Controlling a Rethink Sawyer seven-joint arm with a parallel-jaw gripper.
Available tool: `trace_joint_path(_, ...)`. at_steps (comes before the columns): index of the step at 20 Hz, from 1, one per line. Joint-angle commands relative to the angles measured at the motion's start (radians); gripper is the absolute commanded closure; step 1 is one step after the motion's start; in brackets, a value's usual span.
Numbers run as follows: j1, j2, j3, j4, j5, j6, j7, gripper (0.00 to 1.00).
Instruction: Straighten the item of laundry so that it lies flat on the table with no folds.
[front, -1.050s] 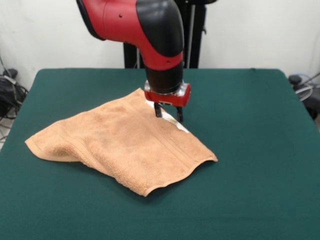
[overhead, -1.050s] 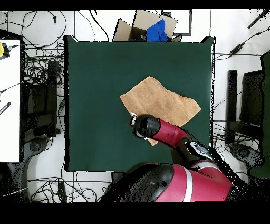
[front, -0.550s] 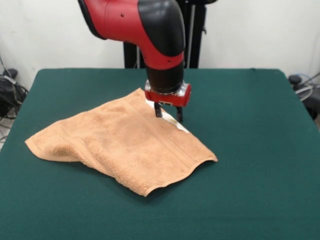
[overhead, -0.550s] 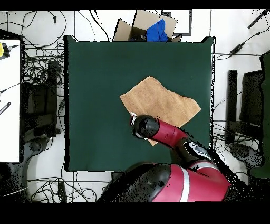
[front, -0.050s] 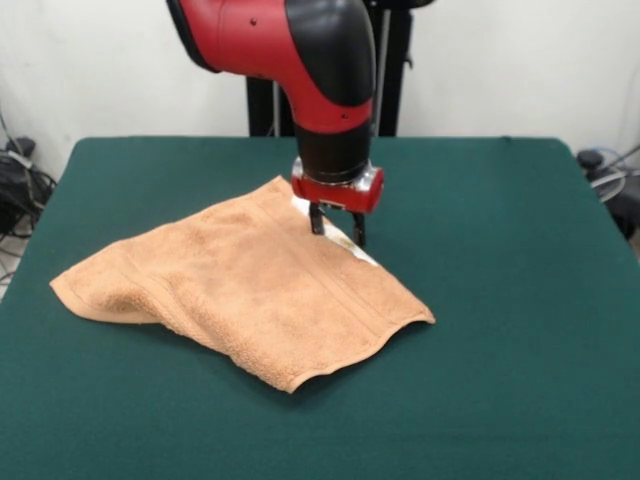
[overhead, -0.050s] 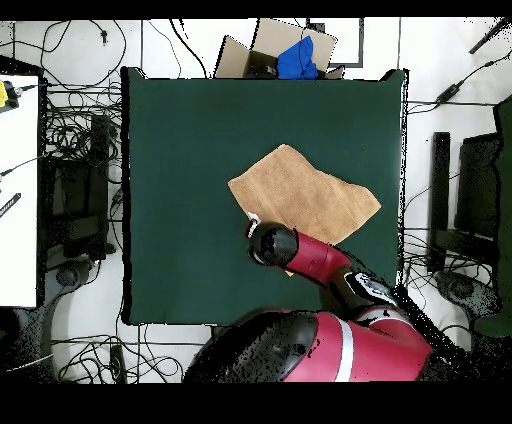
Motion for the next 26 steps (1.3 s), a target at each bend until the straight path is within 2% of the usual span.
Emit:
trace_joint_path(1,0.015,0.378,-0.051,0.055,0.003,-0.318,0.306,0.0)
trace_joint_path(6,0.011,0.397,-0.054,0.07,0.003,-0.38,0.322,0.0)
trace_joint_path(16,-0.016,0.403,-0.033,0.127,0.045,-0.399,0.32,0.0)
trace_joint_path(26,-0.04,0.387,-0.001,0.194,0.112,-0.359,0.324,0.0)
